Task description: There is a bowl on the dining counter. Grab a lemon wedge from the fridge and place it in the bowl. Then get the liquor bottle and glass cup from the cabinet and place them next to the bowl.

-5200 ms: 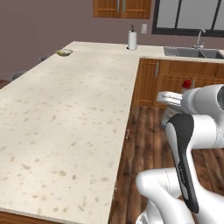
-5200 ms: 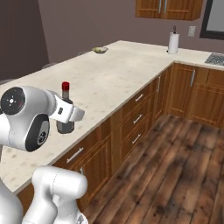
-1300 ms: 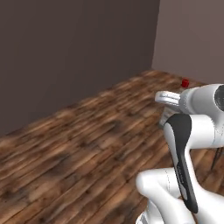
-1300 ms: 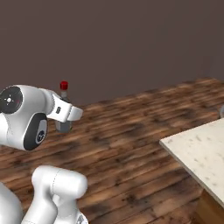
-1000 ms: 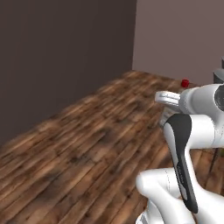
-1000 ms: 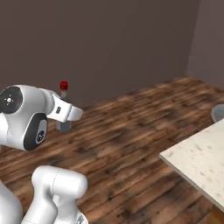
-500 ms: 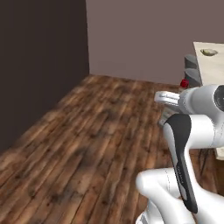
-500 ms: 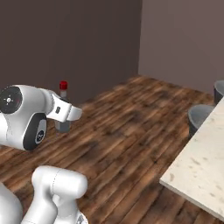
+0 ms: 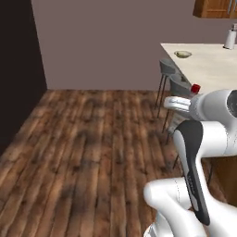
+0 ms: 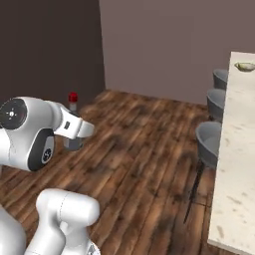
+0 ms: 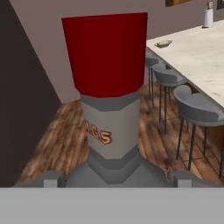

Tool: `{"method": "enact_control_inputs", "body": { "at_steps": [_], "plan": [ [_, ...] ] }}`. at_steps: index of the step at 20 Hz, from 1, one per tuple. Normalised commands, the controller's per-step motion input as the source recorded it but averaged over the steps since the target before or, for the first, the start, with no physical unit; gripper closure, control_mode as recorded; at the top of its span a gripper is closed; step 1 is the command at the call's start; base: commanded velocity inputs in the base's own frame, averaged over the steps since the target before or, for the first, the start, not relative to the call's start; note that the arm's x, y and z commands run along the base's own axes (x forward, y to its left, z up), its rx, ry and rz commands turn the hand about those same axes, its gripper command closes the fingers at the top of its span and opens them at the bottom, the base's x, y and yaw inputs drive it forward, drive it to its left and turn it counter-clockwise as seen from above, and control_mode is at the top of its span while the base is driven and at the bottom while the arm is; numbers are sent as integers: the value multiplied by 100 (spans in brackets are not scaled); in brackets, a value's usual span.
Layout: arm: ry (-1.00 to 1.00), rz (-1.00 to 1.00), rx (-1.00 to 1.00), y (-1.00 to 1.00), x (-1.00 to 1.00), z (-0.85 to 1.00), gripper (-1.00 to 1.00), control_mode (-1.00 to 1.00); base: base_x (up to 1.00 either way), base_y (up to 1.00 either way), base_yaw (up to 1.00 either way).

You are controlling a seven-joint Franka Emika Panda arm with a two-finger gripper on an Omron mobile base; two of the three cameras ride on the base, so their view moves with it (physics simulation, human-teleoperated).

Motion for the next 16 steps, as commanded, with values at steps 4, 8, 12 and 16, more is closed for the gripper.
{"method": "enact_control_inputs", "body": {
  "at_steps": [4,8,12,16],
  "plan": [
    [0,0,0,0,0,0,100,100,64,89,-44],
    [0,0,0,0,0,0,100,100,49,99,-39],
    [0,0,0,0,0,0,100,100,51,100,-37],
    [0,0,0,0,0,0,100,100,71,97,-38]
  ]
}}
